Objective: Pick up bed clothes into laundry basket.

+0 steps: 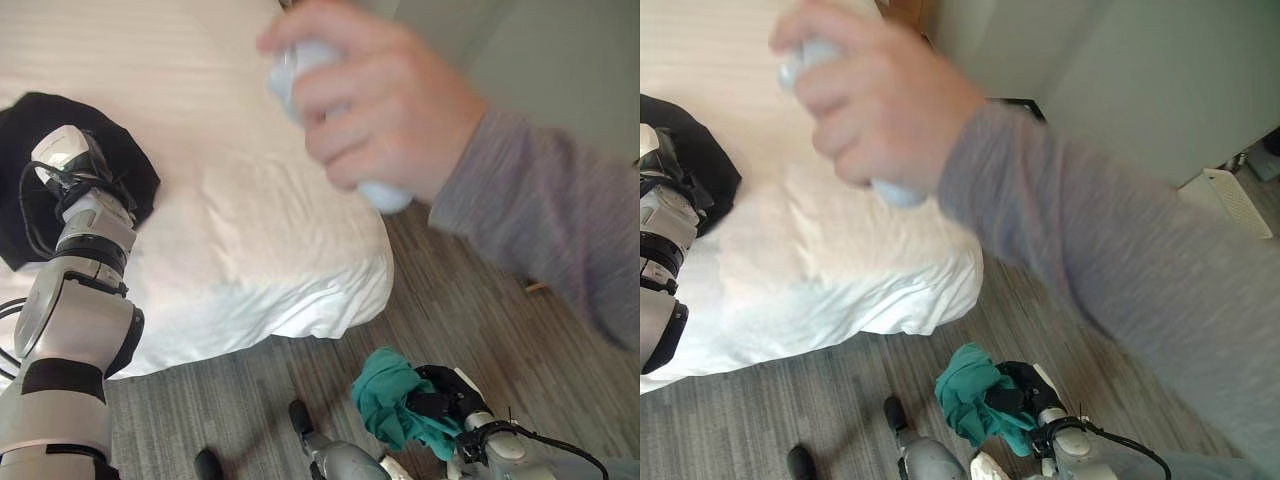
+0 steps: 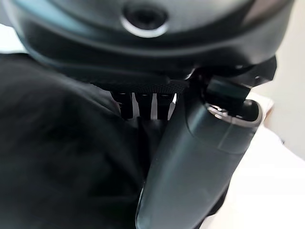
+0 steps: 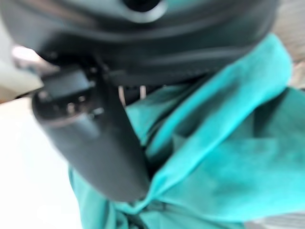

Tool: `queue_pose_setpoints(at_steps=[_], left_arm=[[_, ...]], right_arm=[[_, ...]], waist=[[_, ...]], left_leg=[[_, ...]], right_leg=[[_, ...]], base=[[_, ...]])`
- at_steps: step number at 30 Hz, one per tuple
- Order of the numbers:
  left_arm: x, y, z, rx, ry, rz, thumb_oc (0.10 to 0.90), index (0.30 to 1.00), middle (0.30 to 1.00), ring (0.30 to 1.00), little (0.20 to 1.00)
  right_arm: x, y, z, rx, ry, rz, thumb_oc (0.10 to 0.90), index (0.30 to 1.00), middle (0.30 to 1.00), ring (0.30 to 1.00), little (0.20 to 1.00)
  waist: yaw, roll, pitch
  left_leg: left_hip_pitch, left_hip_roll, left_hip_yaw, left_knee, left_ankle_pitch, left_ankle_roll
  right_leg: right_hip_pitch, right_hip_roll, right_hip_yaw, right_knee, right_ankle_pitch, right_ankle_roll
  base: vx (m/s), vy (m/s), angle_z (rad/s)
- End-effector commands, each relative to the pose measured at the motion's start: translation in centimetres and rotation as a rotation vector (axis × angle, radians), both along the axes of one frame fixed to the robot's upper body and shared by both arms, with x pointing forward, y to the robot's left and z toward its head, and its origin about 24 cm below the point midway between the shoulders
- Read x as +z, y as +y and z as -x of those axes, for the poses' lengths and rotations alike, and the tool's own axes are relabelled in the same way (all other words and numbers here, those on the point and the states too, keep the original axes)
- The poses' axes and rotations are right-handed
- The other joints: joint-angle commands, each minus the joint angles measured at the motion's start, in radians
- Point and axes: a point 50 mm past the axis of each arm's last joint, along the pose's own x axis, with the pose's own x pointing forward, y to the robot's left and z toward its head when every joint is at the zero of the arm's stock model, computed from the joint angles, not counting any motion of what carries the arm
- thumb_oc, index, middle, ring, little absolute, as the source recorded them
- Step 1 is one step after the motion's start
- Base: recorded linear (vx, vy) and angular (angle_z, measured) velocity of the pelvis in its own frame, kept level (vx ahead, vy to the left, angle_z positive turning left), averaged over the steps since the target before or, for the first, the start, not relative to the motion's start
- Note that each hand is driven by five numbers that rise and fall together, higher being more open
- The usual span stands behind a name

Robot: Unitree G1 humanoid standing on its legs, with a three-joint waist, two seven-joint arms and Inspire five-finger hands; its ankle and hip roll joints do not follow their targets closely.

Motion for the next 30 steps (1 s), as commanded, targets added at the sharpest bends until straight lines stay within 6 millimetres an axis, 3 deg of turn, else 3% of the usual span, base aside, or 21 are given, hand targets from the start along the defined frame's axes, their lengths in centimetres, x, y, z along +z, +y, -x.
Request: queue_pose_setpoints(at_steps=[1, 3, 7, 8, 11, 13, 14, 15, 16, 18, 19, 20, 21, 22, 23, 24, 25, 26, 27, 28, 30], left_arm=[[9.3, 0.3, 0.7, 0.011, -0.146, -0.214, 0.8, 0.9, 0.9, 0.9, 0.9], [9.5, 0.1, 0.6, 0.007, -0.139, -0.216, 0.8, 0.9, 0.9, 0.9, 0.9], [6.8, 1.4, 0.9, 0.046, -0.034, -0.158, 0.8, 0.9, 0.9, 0.9, 0.9], [5.3, 2.1, 1.2, 0.061, 0.0, -0.103, 0.8, 0.9, 0.9, 0.9, 0.9], [3.5, 2.8, 1.5, 0.065, -0.013, 0.037, 0.8, 0.9, 0.9, 0.9, 0.9], [1.4, 2.6, 1.3, 0.029, -0.085, 0.277, 0.8, 0.9, 0.9, 0.9, 0.9], [1.3, 2.7, 1.3, 0.03, -0.085, 0.277, 0.718, 0.778, 0.778, 0.778, 0.778], [0.6, 2.5, 1.2, 0.019, -0.118, 0.375, 0.4, 0.3, 0.3, 0.3, 0.3], [0.5, 2.0, 0.9, -0.001, -0.171, 0.451, 0.4, 0.3, 0.3, 0.3, 0.3], [0.5, 0.4, 0.0, -0.064, -0.273, 0.585, 0.4, 0.3, 0.3, 0.3, 0.3], [0.4, -0.8, -0.6, -0.101, -0.374, 0.717, 0.4, 0.3, 0.3, 0.3, 0.3], [0.7, -2.4, -1.4, -0.157, -0.398, 0.743, 0.4, 0.3, 0.3, 0.3, 0.3], [2.5, -6.0, -2.6, -0.285, -0.517, 0.805, 0.4, 0.3, 0.3, 0.3, 0.3], [2.3, -8.4, -3.3, -0.352, -0.514, 0.855, 0.4, 0.3, 0.3, 0.3, 0.3], [3.3, -12.1, -3.6, -0.497, -0.592, 0.911, 0.4, 0.3, 0.3, 0.3, 0.3], [3.3, -12.1, -3.6, -0.497, -0.592, 0.911, 0.4, 0.3, 0.3, 0.3, 0.3], [4.0, -18.4, -2.1, -0.805, -0.683, 1.066, 0.4, 0.3, 0.3, 0.3, 0.3], [3.0, -20.2, -0.8, -0.901, -0.685, 1.091, 0.4, 0.3, 0.3, 0.3, 0.3], [2.4, -21.7, 1.1, -1.034, -0.689, 1.131, 0.4, 0.3, 0.3, 0.3, 0.3], [0.8, -22.0, 2.1, -1.067, -0.637, 1.15, 0.4, 0.3, 0.3, 0.3, 0.3], [-0.1, -21.6, 4.0, -1.175, -0.595, 1.111, 0.4, 0.3, 0.3, 0.3, 0.3]], right_arm=[[3.7, -1.9, -3.5, -0.078, -0.224, -0.018, 0.4, 0.3, 0.3, 0.3, 0.3], [3.5, -1.9, -3.5, -0.087, -0.22, -0.026, 0.4, 0.3, 0.3, 0.3, 0.3], [3.1, -1.2, -3.1, -0.081, -0.207, -0.055, 0.4, 0.3, 0.3, 0.3, 0.3], [3.0, -1.1, -2.9, -0.074, -0.198, -0.056, 0.4, 0.3, 0.3, 0.3, 0.3], [2.7, -0.9, -2.3, -0.056, -0.174, -0.053, 0.4, 0.3, 0.3, 0.3, 0.3], [2.2, -1.2, -1.7, -0.062, -0.144, -0.029, 0.4, 0.3, 0.3, 0.3, 0.3], [2.2, -1.2, -1.7, -0.061, -0.143, -0.028, 0.4, 0.3, 0.3, 0.3, 0.3], [2.0, -1.3, -1.6, -0.06, -0.13, -0.02, 0.4, 0.3, 0.3, 0.3, 0.3], [1.8, -1.2, -1.5, -0.057, -0.118, -0.018, 0.4, 0.3, 0.3, 0.3, 0.3], [1.5, -1.2, -1.4, -0.048, -0.099, -0.007, 0.4, 0.3, 0.3, 0.3, 0.3], [1.5, -1.2, -1.6, -0.046, -0.101, -0.002, 0.4, 0.3, 0.3, 0.3, 0.3], [1.4, -1.3, -1.6, -0.044, -0.092, 0.006, 0.4, 0.3, 0.3, 0.3, 0.3], [1.6, -1.4, -2.0, -0.056, -0.106, 0.011, 0.4, 0.3, 0.3, 0.3, 0.3], [1.8, -1.6, -2.3, -0.059, -0.118, 0.024, 0.4, 0.3, 0.3, 0.3, 0.3], [2.1, -1.8, -2.6, -0.08, -0.136, 0.027, 0.4, 0.3, 0.3, 0.3, 0.3], [2.1, -1.8, -2.6, -0.08, -0.136, 0.027, 0.4, 0.3, 0.3, 0.3, 0.3], [3.1, -2.5, -3.5, -0.141, -0.194, 0.026, 0.4, 0.3, 0.3, 0.3, 0.3], [3.6, -2.9, -3.8, -0.174, -0.226, 0.022, 0.4, 0.3, 0.3, 0.3, 0.3], [4.2, -3.5, -3.9, -0.204, -0.255, 0.03, 0.4, 0.3, 0.3, 0.3, 0.3], [4.5, -3.8, -3.9, -0.217, -0.267, 0.038, 0.4, 0.3, 0.3, 0.3, 0.3], [5.5, -5.0, -3.7, -0.243, -0.303, 0.07, 0.4, 0.3, 0.3, 0.3, 0.3]], waist=[[0.017, -0.033, 0.072], [0.016, -0.038, 0.082], [0.007, -0.069, 0.095], [0.001, -0.076, 0.093], [-0.011, -0.086, 0.087], [-0.014, -0.08, 0.08], [-0.014, -0.079, 0.079], [-0.013, -0.075, 0.078], [-0.014, -0.072, 0.075], [-0.014, -0.062, 0.068], [-0.012, -0.054, 0.065], [-0.011, -0.047, 0.061], [-0.001, -0.033, 0.062], [0.007, -0.023, 0.064], [0.019, -0.012, 0.068], [0.019, -0.012, 0.068], [0.05, 0.017, 0.084], [0.069, 0.032, 0.094], [0.089, 0.049, 0.108], [0.102, 0.061, 0.111], [0.125, 0.084, 0.117]], left_leg=[[0.022, -0.018, -0.009, 0.037, -0.059, 0.043], [0.007, -0.014, -0.017, 0.059, -0.071, 0.044], [-0.024, -0.004, -0.02, 0.104, -0.09, 0.045], [-0.03, 0.0, -0.017, 0.11, -0.094, 0.045], [-0.038, 0.005, -0.012, 0.115, -0.097, 0.041], [-0.031, 0.004, -0.012, 0.109, -0.098, 0.039], [-0.031, 0.004, -0.011, 0.109, -0.098, 0.039], [-0.024, 0.005, -0.008, 0.106, -0.099, 0.038], [-0.016, 0.005, -0.006, 0.103, -0.1, 0.038], [0.0, 0.006, -0.002, 0.093, -0.1, 0.036], [0.013, 0.005, -0.002, 0.085, -0.101, 0.036], [0.022, 0.003, -0.004, 0.08, -0.101, 0.036], [0.03, 0.0, -0.013, 0.074, -0.099, 0.036], [0.035, -0.003, -0.023, 0.069, -0.099, 0.038], [0.034, -0.009, -0.038, 0.062, -0.089, 0.039], [0.034, -0.009, -0.038, 0.062, -0.089, 0.039], [0.042, -0.018, -0.068, 0.046, -0.081, 0.043], [0.044, -0.023, -0.085, 0.038, -0.074, 0.045], [0.053, -0.026, -0.099, 0.031, -0.074, 0.046], [0.057, -0.029, -0.104, 0.024, -0.069, 0.046], [0.073, -0.032, -0.11, 0.016, -0.069, 0.046]], right_leg=[[0.011, 0.004, -0.056, 0.002, 0.05, 0.082], [0.008, 0.006, -0.06, 0.005, 0.049, 0.08], [-0.006, 0.011, -0.055, 0.012, 0.049, 0.074], [-0.01, 0.013, -0.053, 0.012, 0.05, 0.073], [-0.021, 0.02, -0.046, 0.011, 0.053, 0.07], [-0.019, 0.022, -0.045, 0.011, 0.046, 0.066], [-0.019, 0.023, -0.044, 0.011, 0.046, 0.066], [-0.016, 0.024, -0.041, 0.011, 0.041, 0.065], [-0.013, 0.025, -0.04, 0.011, 0.036, 0.064], [-0.005, 0.027, -0.039, 0.012, 0.028, 0.061], [0.002, 0.028, -0.039, 0.012, 0.023, 0.059], [0.009, 0.027, -0.042, 0.012, 0.019, 0.058], [0.019, 0.023, -0.05, 0.011, 0.012, 0.056], [0.028, 0.018, -0.06, 0.011, 0.007, 0.055], [0.03, 0.012, -0.071, 0.013, 0.004, 0.052], [0.03, 0.012, -0.071, 0.013, 0.004, 0.052], [0.046, 0.001, -0.101, 0.015, -0.006, 0.048], [0.052, -0.004, -0.117, 0.016, -0.012, 0.045], [0.063, -0.007, -0.129, 0.018, -0.02, 0.042], [0.067, -0.01, -0.135, 0.017, -0.022, 0.04], [0.084, -0.012, -0.14, 0.017, -0.033, 0.036]], base=[[-0.01, -0.036, 0.13], [-0.01, -0.049, 0.08], [-0.01, -0.054, 0.0], [-0.01, -0.039, -0.01], [0.0, -0.039, -0.03], [0.02, -0.006, -0.04], [0.02, 0.006, -0.06], [0.02, 0.007, -0.06], [0.03, 0.005, -0.07], [0.04, -0.007, -0.04], [0.05, -0.013, -0.02], [0.06, -0.019, 0.0], [0.06, -0.019, 0.03], [0.04, -0.039, 0.12], [0.02, -0.029, 0.2], [0.02, -0.054, 0.38], [0.02, -0.037, 0.38], [0.01, -0.041, 0.38], [-0.02, -0.01, 0.33], [-0.02, -0.013, 0.31], [-0.01, -0.005, 0.15]])
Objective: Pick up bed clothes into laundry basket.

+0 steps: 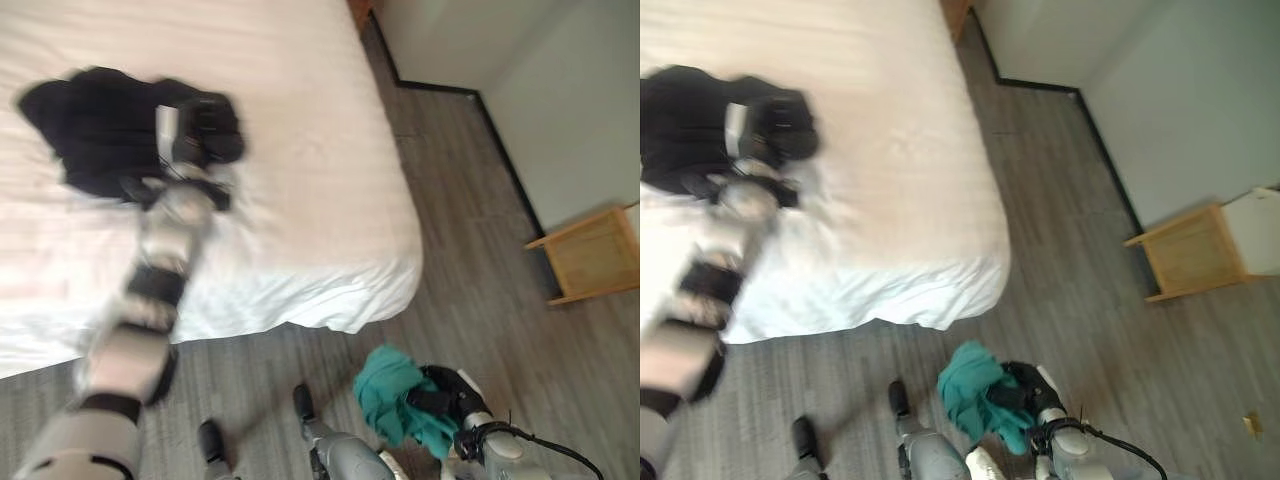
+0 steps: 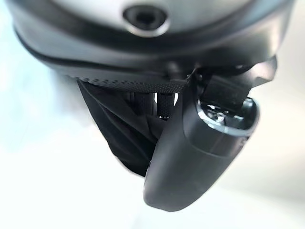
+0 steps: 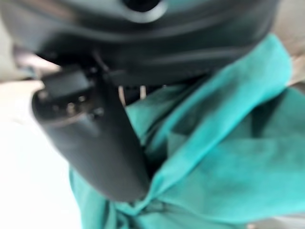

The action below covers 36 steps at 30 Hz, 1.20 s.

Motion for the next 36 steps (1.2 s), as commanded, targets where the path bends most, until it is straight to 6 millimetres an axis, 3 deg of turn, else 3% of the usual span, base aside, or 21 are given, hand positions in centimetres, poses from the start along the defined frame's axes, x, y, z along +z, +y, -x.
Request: queue_pose_setpoints(at_steps=[1, 3, 9, 14, 15, 17, 18, 20, 21, 23, 24, 25, 26, 28, 32, 33, 34, 36], left_arm=[[3.6, 0.6, 0.6, -0.111, -0.191, 0.046, 0.4, 0.3, 0.3, 0.3, 0.3], [2.6, 0.8, 1.7, -0.176, -0.176, 0.048, 0.4, 0.3, 0.3, 0.3, 0.3], [-3.4, 2.8, 6.5, -0.294, 0.022, 0.203, 0.4, 0.3, 0.3, 0.3, 0.3], [-5.6, 3.2, 8.8, -0.315, 0.11, 0.362, 0.4, 0.3, 0.3, 0.3, 0.3], [-5.9, 3.3, 8.8, -0.297, 0.115, 0.431, 0.4, 0.3, 0.3, 0.3, 0.3], [-6.3, 3.4, 8.7, -0.258, 0.112, 0.512, 0.4, 0.3, 0.3, 0.3, 0.3], [-6.2, 3.9, 8.6, -0.224, 0.099, 0.512, 0.4, 0.3, 0.3, 0.3, 0.3], [-5.8, 4.8, 8.6, -0.186, 0.061, 0.447, 0.4, 0.3, 0.3, 0.3, 0.3], [-6.0, 5.4, 8.6, -0.187, 0.062, 0.442, 0.4, 0.3, 0.3, 0.3, 0.3], [-6.0, 5.4, 8.5, -0.187, 0.062, 0.44, 0.4, 0.3, 0.3, 0.3, 0.3], [-5.3, 5.8, 8.4, -0.169, 0.034, 0.433, 0.4, 0.3, 0.3, 0.3, 0.3], [-4.9, 6.9, 8.6, -0.135, 0.01, 0.403, 0.4, 0.3, 0.3, 0.3, 0.3], [-4.9, 6.9, 8.6, -0.134, 0.009, 0.402, 0.4, 0.3, 0.3, 0.3, 0.3], [-4.1, 8.0, 8.3, -0.094, -0.025, 0.394, 0.4, 0.3, 0.3, 0.3, 0.3], [-2.6, 7.7, 8.3, -0.078, -0.108, 0.43, 0.4, 0.3, 0.3, 0.3, 0.3], [-1.8, 7.5, 8.3, -0.067, -0.146, 0.439, 0.4, 0.3, 0.3, 0.3, 0.3], [-1.8, 7.5, 8.3, -0.067, -0.146, 0.438, 0.4, 0.3, 0.3, 0.3, 0.3], [-1.3, 7.7, 8.3, -0.054, -0.172, 0.446, 0.4, 0.3, 0.3, 0.3, 0.3]], right_arm=[[4.2, -4.1, -0.7, -0.114, -0.187, 0.111, 0.4, 0.3, 0.3, 0.3, 0.3], [5.0, -4.9, -0.9, -0.122, -0.215, 0.134, 0.4, 0.3, 0.3, 0.3, 0.3], [6.9, -6.6, -0.3, -0.186, -0.294, 0.182, 0.4, 0.3, 0.3, 0.3, 0.3], [8.9, -6.8, -1.0, -0.194, -0.38, 0.215, 0.4, 0.3, 0.3, 0.3, 0.3], [9.5, -6.4, -1.4, -0.194, -0.42, 0.204, 0.4, 0.3, 0.3, 0.3, 0.3], [10.5, -5.4, -2.8, -0.16, -0.48, 0.178, 0.4, 0.3, 0.3, 0.3, 0.3], [11.3, -4.7, -3.5, -0.146, -0.524, 0.167, 0.4, 0.3, 0.3, 0.3, 0.3], [13.0, -4.3, -3.5, -0.133, -0.601, 0.172, 0.4, 0.3, 0.3, 0.3, 0.3], [14.3, -4.6, -3.0, -0.159, -0.661, 0.176, 0.4, 0.3, 0.3, 0.3, 0.3], [14.3, -4.6, -3.0, -0.16, -0.66, 0.175, 0.4, 0.3, 0.3, 0.3, 0.3], [15.3, -4.1, -3.1, -0.158, -0.712, 0.162, 0.4, 0.3, 0.3, 0.3, 0.3], [15.5, -3.8, -3.2, -0.175, -0.742, 0.132, 0.4, 0.3, 0.3, 0.3, 0.3], [15.5, -3.7, -3.2, -0.175, -0.743, 0.131, 0.4, 0.3, 0.3, 0.3, 0.3], [16.1, -3.5, -3.4, -0.186, -0.772, 0.139, 0.4, 0.3, 0.3, 0.3, 0.3], [18.1, -3.7, -3.0, -0.253, -0.892, 0.077, 0.4, 0.3, 0.3, 0.3, 0.3], [18.8, -3.3, -3.1, -0.26, -0.949, 0.022, 0.4, 0.3, 0.3, 0.3, 0.3], [18.8, -3.2, -3.1, -0.26, -0.95, 0.021, 0.4, 0.3, 0.3, 0.3, 0.3], [19.0, -3.0, -3.0, -0.263, -0.971, -0.017, 0.4, 0.3, 0.3, 0.3, 0.3]], waist=[[0.018, 0.0, -0.002], [0.029, 0.022, -0.006], [0.059, 0.083, -0.026], [0.062, 0.109, -0.05], [0.071, 0.105, -0.046], [0.113, 0.102, -0.041], [0.125, 0.095, -0.049], [0.112, 0.093, -0.058], [0.06, 0.105, -0.078], [0.066, 0.1, -0.082], [0.026, 0.105, -0.088], [0.014, 0.112, -0.071], [0.017, 0.108, -0.071], [0.028, 0.132, -0.053], [0.001, 0.137, -0.082], [0.007, 0.144, -0.094], [0.009, 0.142, -0.095], [0.004, 0.135, -0.12]], left_leg=[[0.071, -0.02, -0.029, 0.014, -0.079, 0.058], [0.086, -0.02, -0.03, 0.011, -0.079, 0.056], [0.13, -0.009, -0.049, 0.005, -0.069, 0.047], [0.164, 0.002, -0.042, 0.025, -0.069, 0.044], [0.164, -0.004, -0.074, 0.08, -0.082, 0.045], [0.14, -0.071, -0.287, 0.176, -0.114, 0.059], [0.133, -0.122, -0.412, 0.187, -0.137, 0.072], [0.115, -0.171, -0.509, 0.197, -0.147, 0.09], [0.145, -0.138, -0.427, 0.107, -0.169, 0.108], [0.141, -0.141, -0.421, 0.099, -0.16, 0.107], [0.137, -0.143, -0.358, 0.078, -0.161, 0.118], [0.138, -0.115, -0.241, 0.073, -0.165, 0.126], [0.138, -0.116, -0.237, 0.072, -0.162, 0.125], [0.161, -0.057, -0.112, 0.052, -0.14, 0.103], [0.2, -0.02, 0.006, 0.011, -0.112, 0.087], [0.209, -0.001, 0.067, 0.018, -0.113, 0.074], [0.206, -0.002, 0.07, 0.018, -0.108, 0.074], [0.232, 0.021, 0.137, 0.019, -0.11, 0.055]], right_leg=[[0.037, 0.011, -0.025, 0.033, -0.031, 0.033], [0.052, 0.012, -0.026, 0.034, -0.041, 0.026], [0.102, 0.021, -0.03, 0.043, -0.072, 0.003], [0.131, 0.041, -0.006, 0.069, -0.094, -0.013], [0.131, 0.052, 0.029, 0.081, -0.088, -0.018], [0.104, 0.079, 0.117, 0.115, -0.067, -0.014], [0.071, 0.096, 0.193, 0.114, -0.036, -0.001], [0.04, 0.117, 0.305, 0.087, 0.01, 0.01], [0.014, 0.127, 0.363, 0.03, 0.063, 0.03], [0.006, 0.125, 0.37, 0.028, 0.068, 0.032], [-0.046, 0.141, 0.424, 0.019, 0.098, 0.053], [-0.091, 0.146, 0.352, 0.082, 0.067, 0.066], [-0.095, 0.147, 0.356, 0.087, 0.067, 0.066], [-0.083, 0.036, 0.061, 0.155, -0.013, 0.031], [-0.019, -0.05, 0.03, 0.195, -0.018, 0.038], [0.011, -0.124, -0.044, 0.206, -0.006, 0.05], [0.009, -0.124, -0.042, 0.201, 0.0, 0.049], [0.022, -0.162, -0.096, 0.192, 0.026, 0.065]], base=[[0.0, 0.0, 0.0], [0.01, -0.009, -0.03], [0.0, -0.058, 0.07], [-0.02, -0.063, 0.0], [-0.05, -0.029, -0.36], [-0.08, -0.033, -1.0], [-0.13, -0.035, -1.56], [-0.18, 0.098, -1.78], [-0.17, 0.169, -2.11], [-0.14, 0.128, -1.75], [-0.23, 0.079, -1.05], [-0.24, 0.073, -1.04], [-0.14, -0.102, -1.63], [-0.18, -0.117, -2.26], [-0.13, -0.202, -1.83], [-0.08, -0.24, -1.95], [-0.04, -0.26, -1.96], [0.04, -0.279, -1.24]])
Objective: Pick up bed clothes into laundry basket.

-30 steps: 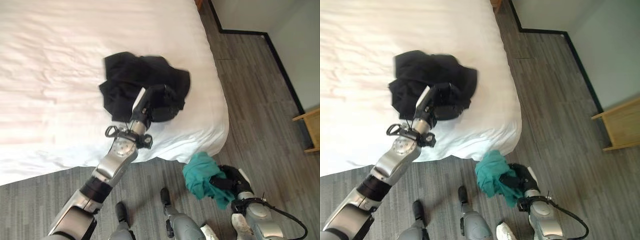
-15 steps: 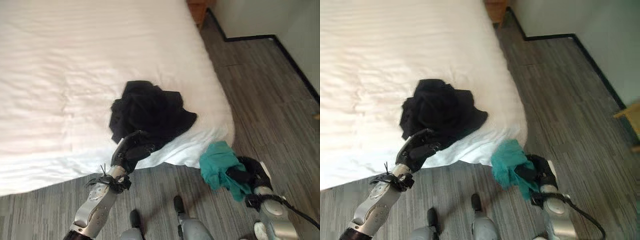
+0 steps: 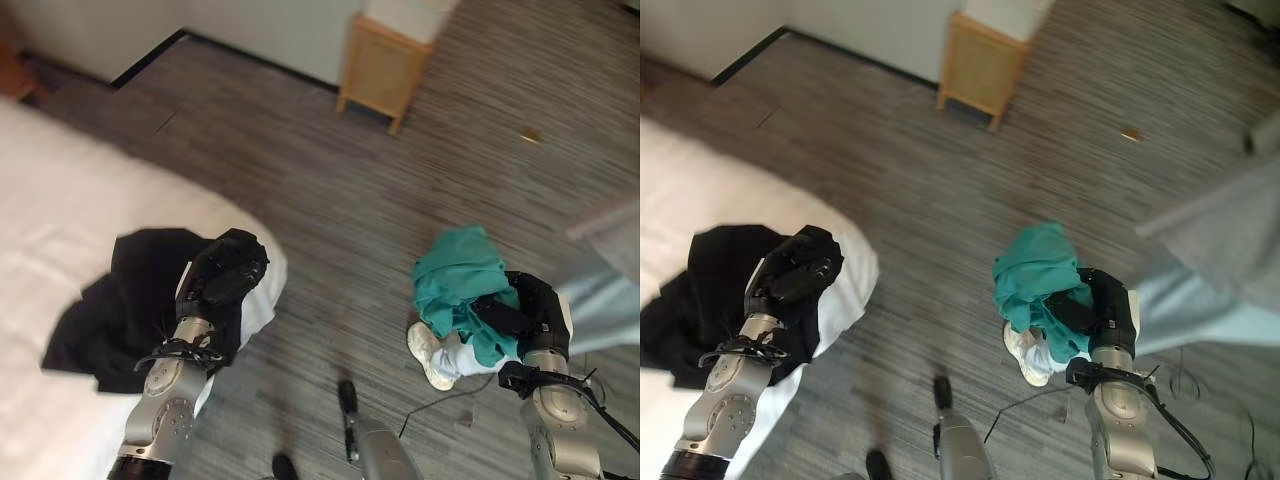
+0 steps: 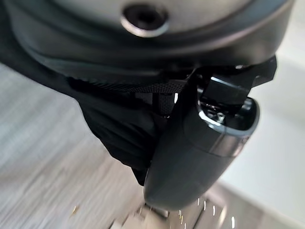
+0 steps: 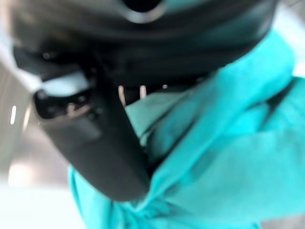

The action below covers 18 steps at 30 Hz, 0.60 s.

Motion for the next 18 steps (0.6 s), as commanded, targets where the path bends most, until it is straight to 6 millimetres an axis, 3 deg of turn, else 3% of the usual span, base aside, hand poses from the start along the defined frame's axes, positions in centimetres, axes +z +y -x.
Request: queue_pose_setpoints(at_steps=[1, 2, 3, 4, 5, 6, 7, 8, 9, 12, 14, 15, 18], left_arm=[[7.6, -1.3, 0.3, -0.038, -0.398, -0.012, 0.4, 0.3, 0.3, 0.3, 0.3], [7.7, -0.6, 0.4, -0.001, -0.402, -0.035, 0.4, 0.3, 0.3, 0.3, 0.3], [7.8, 0.9, 0.7, 0.076, -0.408, -0.074, 0.4, 0.3, 0.3, 0.3, 0.3], [7.8, 1.0, 0.7, 0.077, -0.407, -0.075, 0.4, 0.3, 0.3, 0.3, 0.3], [7.6, 1.6, 1.1, 0.13, -0.411, -0.051, 0.4, 0.3, 0.3, 0.3, 0.3], [6.8, 2.2, 1.3, 0.163, -0.379, -0.033, 0.4, 0.3, 0.3, 0.3, 0.3], [6.8, 2.2, 1.3, 0.164, -0.379, -0.033, 0.4, 0.3, 0.3, 0.3, 0.3], [6.7, 2.2, 1.4, 0.184, -0.376, -0.028, 0.4, 0.3, 0.3, 0.3, 0.3], [6.0, 2.2, 1.6, 0.213, -0.344, -0.036, 0.4, 0.3, 0.3, 0.3, 0.3], [4.6, 2.4, 2.0, 0.225, -0.293, 0.011, 0.4, 0.3, 0.3, 0.3, 0.3], [3.3, 2.6, 2.1, 0.237, -0.232, -0.007, 0.4, 0.3, 0.3, 0.3, 0.3], [3.3, 2.2, 2.1, 0.225, -0.233, 0.005, 0.4, 0.3, 0.3, 0.3, 0.3], [3.0, 2.1, 2.2, 0.221, -0.221, 0.01, 0.4, 0.3, 0.3, 0.3, 0.3]], right_arm=[[8.1, -1.3, -0.1, 0.001, -0.387, 0.096, 0.4, 0.3, 0.3, 0.3, 0.3], [7.9, -1.1, 0.0, 0.002, -0.393, 0.061, 0.4, 0.3, 0.3, 0.3, 0.3], [7.1, -0.8, 0.3, 0.02, -0.385, 0.014, 0.4, 0.3, 0.3, 0.3, 0.3], [7.1, -0.8, 0.3, 0.022, -0.385, 0.013, 0.4, 0.3, 0.3, 0.3, 0.3], [7.0, -0.4, 0.3, 0.051, -0.391, -0.022, 0.4, 0.3, 0.3, 0.3, 0.3], [6.9, -0.2, 0.0, 0.067, -0.392, -0.037, 0.4, 0.3, 0.3, 0.3, 0.3], [6.9, -0.3, 0.0, 0.068, -0.393, -0.038, 0.4, 0.3, 0.3, 0.3, 0.3], [7.0, -0.1, -0.4, 0.088, -0.389, -0.047, 0.4, 0.3, 0.3, 0.3, 0.3], [7.2, 0.4, -0.9, 0.104, -0.407, -0.084, 0.4, 0.3, 0.3, 0.3, 0.3], [7.5, 0.5, -1.2, 0.106, -0.437, -0.113, 0.4, 0.3, 0.3, 0.3, 0.3], [7.6, 1.2, -1.4, 0.118, -0.445, -0.115, 0.4, 0.3, 0.3, 0.3, 0.3], [8.0, 1.6, -1.7, 0.132, -0.459, -0.095, 0.4, 0.3, 0.3, 0.3, 0.3], [6.7, 1.9, -1.2, 0.14, -0.411, -0.133, 0.4, 0.3, 0.3, 0.3, 0.3]], waist=[[-0.038, 0.069, -0.113], [-0.039, 0.063, -0.126], [-0.048, 0.06, -0.14], [-0.047, 0.059, -0.142], [-0.04, 0.055, -0.135], [-0.032, 0.051, -0.124], [-0.034, 0.054, -0.123], [-0.014, 0.039, -0.113], [0.032, 0.01, -0.084], [0.042, 0.001, -0.081], [0.059, 0.029, -0.087], [0.066, 0.04, -0.081], [0.054, 0.06, -0.083]], left_leg=[[0.147, 0.109, -0.005, -0.405, 0.163, -0.015], [0.159, 0.129, 0.03, -0.394, 0.16, -0.032], [0.16, 0.197, 0.063, -0.341, 0.21, -0.077], [0.157, 0.201, 0.065, -0.341, 0.216, -0.08], [0.133, 0.259, 0.045, -0.231, 0.291, -0.103], [0.104, 0.279, 0.011, -0.123, 0.323, -0.103], [0.098, 0.285, 0.007, -0.111, 0.318, -0.106], [0.061, 0.263, -0.066, -0.031, 0.338, -0.084], [-0.047, 0.119, -0.23, 0.045, 0.259, -0.038], [-0.082, 0.087, -0.217, -0.024, 0.233, -0.018], [-0.096, 0.02, -0.212, -0.188, 0.216, -0.001], [-0.078, 0.015, -0.218, -0.243, 0.237, -0.003], [-0.031, 0.011, -0.232, -0.288, 0.224, 0.001]], right_leg=[[0.088, -0.105, -0.051, 0.059, -0.088, 0.262], [0.103, -0.093, -0.078, 0.022, -0.108, 0.265], [0.131, -0.041, -0.047, -0.017, -0.146, 0.261], [0.128, -0.036, -0.046, -0.02, -0.141, 0.256], [0.16, 0.014, -0.028, -0.043, -0.167, 0.224], [0.18, 0.045, -0.012, -0.054, -0.17, 0.195], [0.181, 0.049, -0.013, -0.055, -0.169, 0.193], [0.194, 0.063, 0.012, -0.07, -0.162, 0.171], [0.231, 0.07, 0.064, -0.109, -0.157, 0.158], [0.245, 0.062, 0.078, -0.119, -0.15, 0.168], [0.249, 0.077, 0.096, -0.116, -0.156, 0.172], [0.254, 0.079, 0.095, -0.11, -0.159, 0.176], [0.261, 0.092, 0.097, -0.106, -0.175, 0.171]], base=[[0.08, -0.397, -0.82], [0.14, -0.639, -0.67], [0.11, -0.551, -0.81], [0.18, -0.657, -0.37], [0.12, -0.452, -0.41], [0.13, -0.441, -0.45], [0.04, -0.318, -0.69], [0.02, -0.329, -1.16], [0.01, -0.319, -1.2], [0.07, -0.151, -0.82], [0.15, 0.01, -0.1], [0.1, 0.044, -0.22], [0.04, 0.031, -0.41]])
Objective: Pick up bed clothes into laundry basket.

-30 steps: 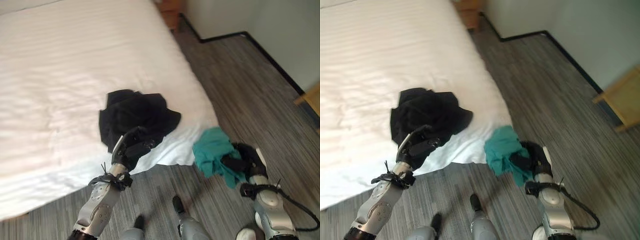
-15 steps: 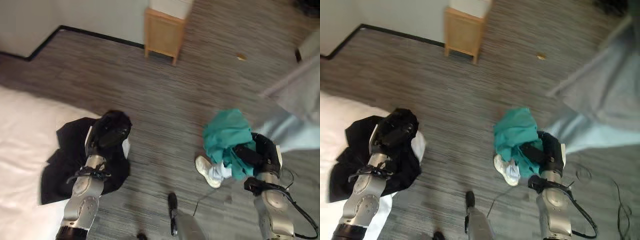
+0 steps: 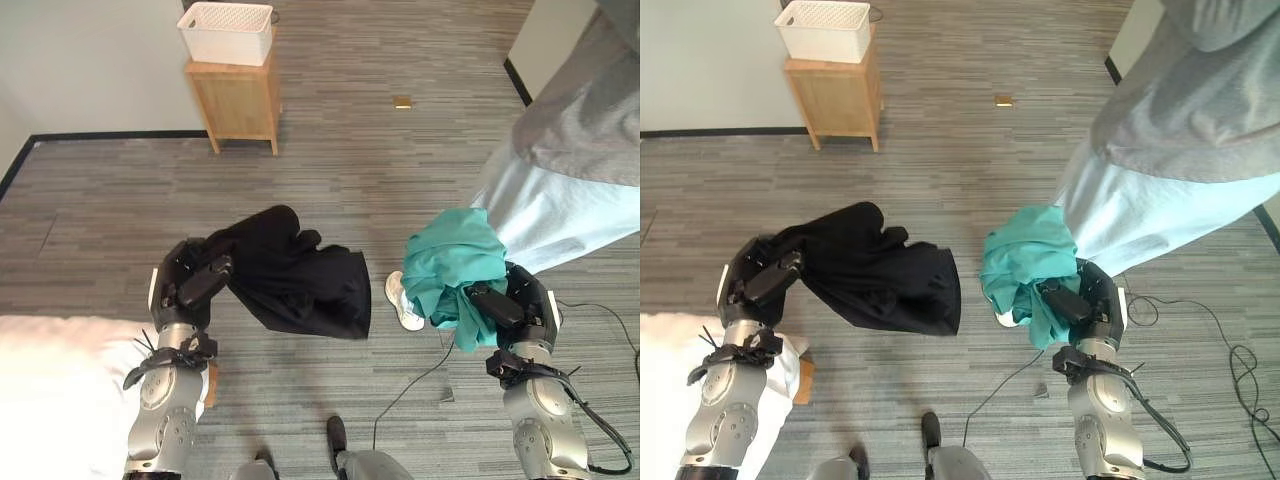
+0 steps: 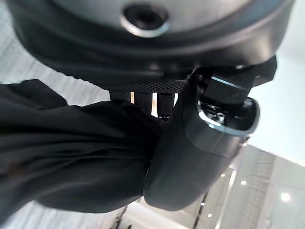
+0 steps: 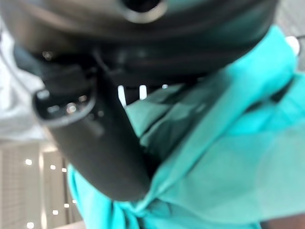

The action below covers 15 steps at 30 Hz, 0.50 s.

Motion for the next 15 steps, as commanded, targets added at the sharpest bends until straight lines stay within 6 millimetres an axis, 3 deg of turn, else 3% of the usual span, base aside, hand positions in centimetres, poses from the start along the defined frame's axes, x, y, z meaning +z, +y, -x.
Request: queue_pose_setpoints(at_steps=[1, 7, 8, 12, 15], left_arm=[[5.4, 0.0, -0.5, 0.005, -0.291, -0.056, 0.4, 0.3, 0.3, 0.3, 0.3], [5.3, 0.5, -0.4, 0.038, -0.294, -0.063, 0.4, 0.3, 0.3, 0.3, 0.3], [7.2, -0.4, -4.4, 0.012, -0.301, -0.163, 0.4, 0.3, 0.3, 0.3, 0.3], [7.2, -0.3, -4.2, 0.019, -0.303, -0.146, 0.4, 0.3, 0.3, 0.3, 0.3], [9.3, 0.0, -4.3, 0.037, -0.381, -0.177, 0.4, 0.3, 0.3, 0.3, 0.3]], right_arm=[[5.6, 0.3, 0.2, 0.006, -0.331, 0.027, 0.4, 0.3, 0.3, 0.3, 0.3], [4.7, 0.3, 0.5, 0.005, -0.295, 0.031, 0.4, 0.3, 0.3, 0.3, 0.3], [6.1, 0.6, -1.1, -0.003, -0.354, -0.007, 0.4, 0.3, 0.3, 0.3, 0.3], [6.7, 1.1, -1.3, 0.022, -0.367, -0.001, 0.4, 0.3, 0.3, 0.3, 0.3], [8.8, 1.4, -1.7, 0.049, -0.454, 0.022, 0.4, 0.3, 0.3, 0.3, 0.3]], waist=[[-0.011, 0.039, -0.086], [-0.013, 0.047, -0.098], [0.024, 0.043, -0.124], [0.031, 0.041, -0.136], [0.037, 0.039, -0.141]], left_leg=[[0.106, -0.025, -0.014, -0.079, 0.065, 0.036], [0.164, -0.039, -0.017, -0.119, 0.061, 0.049], [0.199, -0.036, -0.107, -0.162, 0.021, 0.037], [0.205, -0.042, -0.112, -0.166, 0.023, 0.043], [0.209, -0.045, -0.119, -0.166, 0.025, 0.043]], right_leg=[[0.037, -0.042, -0.039, -0.025, -0.026, 0.116], [0.056, -0.043, -0.055, -0.007, -0.046, 0.108], [0.02, -0.064, -0.134, 0.07, -0.092, 0.127], [0.031, -0.069, -0.142, 0.072, -0.094, 0.13], [0.041, -0.073, -0.148, 0.071, -0.096, 0.131]], base=[[0.04, 0.034, -0.05], [0.07, 0.025, 0.12], [-0.02, 0.031, 0.07], [-0.01, 0.03, 0.13], [-0.01, 0.002, 0.02]])
